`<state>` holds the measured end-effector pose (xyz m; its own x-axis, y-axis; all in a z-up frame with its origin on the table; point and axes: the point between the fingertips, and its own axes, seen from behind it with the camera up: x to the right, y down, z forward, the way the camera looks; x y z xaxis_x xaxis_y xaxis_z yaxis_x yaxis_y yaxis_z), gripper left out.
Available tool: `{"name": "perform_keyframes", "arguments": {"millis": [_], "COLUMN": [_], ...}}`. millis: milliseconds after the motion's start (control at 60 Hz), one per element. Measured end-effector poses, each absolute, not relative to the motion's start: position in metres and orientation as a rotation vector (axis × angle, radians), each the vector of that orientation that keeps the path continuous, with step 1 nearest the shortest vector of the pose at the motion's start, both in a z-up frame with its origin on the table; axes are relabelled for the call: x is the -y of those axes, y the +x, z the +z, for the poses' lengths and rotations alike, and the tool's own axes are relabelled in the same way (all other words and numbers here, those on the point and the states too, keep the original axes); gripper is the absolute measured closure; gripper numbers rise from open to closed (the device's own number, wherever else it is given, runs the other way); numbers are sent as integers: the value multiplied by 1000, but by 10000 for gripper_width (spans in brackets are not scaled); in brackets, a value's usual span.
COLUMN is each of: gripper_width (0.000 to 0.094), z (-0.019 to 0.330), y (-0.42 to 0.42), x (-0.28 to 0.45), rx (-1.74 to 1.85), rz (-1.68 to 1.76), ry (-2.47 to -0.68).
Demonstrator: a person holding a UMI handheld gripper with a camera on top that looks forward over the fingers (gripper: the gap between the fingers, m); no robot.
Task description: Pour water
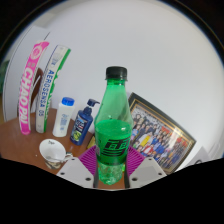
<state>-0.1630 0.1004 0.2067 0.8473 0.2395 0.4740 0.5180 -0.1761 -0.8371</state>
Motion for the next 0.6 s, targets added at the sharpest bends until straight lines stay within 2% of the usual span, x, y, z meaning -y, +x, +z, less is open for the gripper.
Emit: {"name": "perform_keyframes", "arguments": {"millis": [167,450,533,600], "gripper_width": [590,590,581,581], "z": [161,86,69,73], "y": [-169,-163,-159,-157], "x": [-108,-111,-108,-108], "rx": [379,267,267,261], "rz": [18,124,112,107], "ry": [-1846,-1926,-1941,-1900]}}
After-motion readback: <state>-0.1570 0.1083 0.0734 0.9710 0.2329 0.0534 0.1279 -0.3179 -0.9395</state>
